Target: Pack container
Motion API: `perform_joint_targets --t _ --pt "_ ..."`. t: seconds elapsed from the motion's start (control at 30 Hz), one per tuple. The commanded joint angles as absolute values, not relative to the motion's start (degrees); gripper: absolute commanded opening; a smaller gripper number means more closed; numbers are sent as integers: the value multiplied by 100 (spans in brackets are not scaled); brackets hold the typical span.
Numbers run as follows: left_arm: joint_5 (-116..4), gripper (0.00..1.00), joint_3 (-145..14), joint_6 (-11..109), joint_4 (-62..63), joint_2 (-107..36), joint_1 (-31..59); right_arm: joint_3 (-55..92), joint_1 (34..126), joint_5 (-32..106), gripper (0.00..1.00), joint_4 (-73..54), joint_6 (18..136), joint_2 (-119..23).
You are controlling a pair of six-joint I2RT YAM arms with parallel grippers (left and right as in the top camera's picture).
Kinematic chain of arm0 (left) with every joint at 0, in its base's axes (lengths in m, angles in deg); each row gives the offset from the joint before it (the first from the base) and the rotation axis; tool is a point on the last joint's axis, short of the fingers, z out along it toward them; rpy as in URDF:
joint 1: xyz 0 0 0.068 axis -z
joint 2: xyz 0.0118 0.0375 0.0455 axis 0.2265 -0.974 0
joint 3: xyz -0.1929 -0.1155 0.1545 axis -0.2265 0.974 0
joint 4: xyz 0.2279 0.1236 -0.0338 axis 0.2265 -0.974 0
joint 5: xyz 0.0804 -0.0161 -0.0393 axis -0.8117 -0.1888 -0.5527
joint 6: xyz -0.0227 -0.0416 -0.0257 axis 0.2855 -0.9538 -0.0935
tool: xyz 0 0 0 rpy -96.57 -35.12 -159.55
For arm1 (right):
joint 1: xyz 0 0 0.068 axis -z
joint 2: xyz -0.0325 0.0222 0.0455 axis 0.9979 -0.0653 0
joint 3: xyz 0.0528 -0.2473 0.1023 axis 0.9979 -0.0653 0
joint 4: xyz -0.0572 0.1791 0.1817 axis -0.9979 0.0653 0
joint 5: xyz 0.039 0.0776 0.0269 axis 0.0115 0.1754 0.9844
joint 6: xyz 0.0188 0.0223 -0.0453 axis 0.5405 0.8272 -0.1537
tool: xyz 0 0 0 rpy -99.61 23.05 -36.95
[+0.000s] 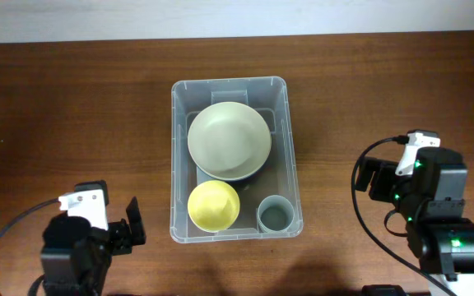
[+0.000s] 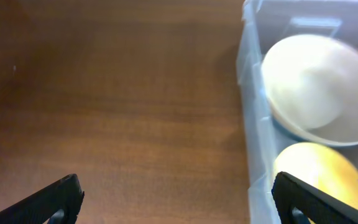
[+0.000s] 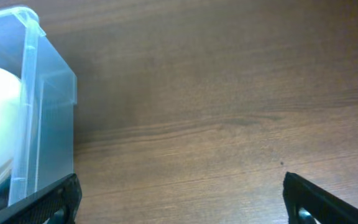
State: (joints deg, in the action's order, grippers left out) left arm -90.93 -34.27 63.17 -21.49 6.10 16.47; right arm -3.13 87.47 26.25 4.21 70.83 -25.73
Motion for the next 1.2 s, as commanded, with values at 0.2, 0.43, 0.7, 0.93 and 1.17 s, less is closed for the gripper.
perform_joint_targets --t 0.2,0.43,0.7,0.93,1.17 --pt "-9283 99 -2990 6180 -2120 523 1642 -407 8472 2446 99 382 7166 -2477" --pt "-9283 100 -2990 6180 -2120 523 1642 -407 8472 2500 99 406 7166 -2477" --pt "-9283 99 -2990 6180 -2120 523 1642 -407 8472 3222 99 537 7162 -2527" --pt "-9283 99 -2990 6180 -2120 523 1642 -407 8476 2881 99 255 7013 -2665" --pt "-9283 99 -2990 6177 -2120 523 1642 -407 8469 3040 99 -534 6353 -2818"
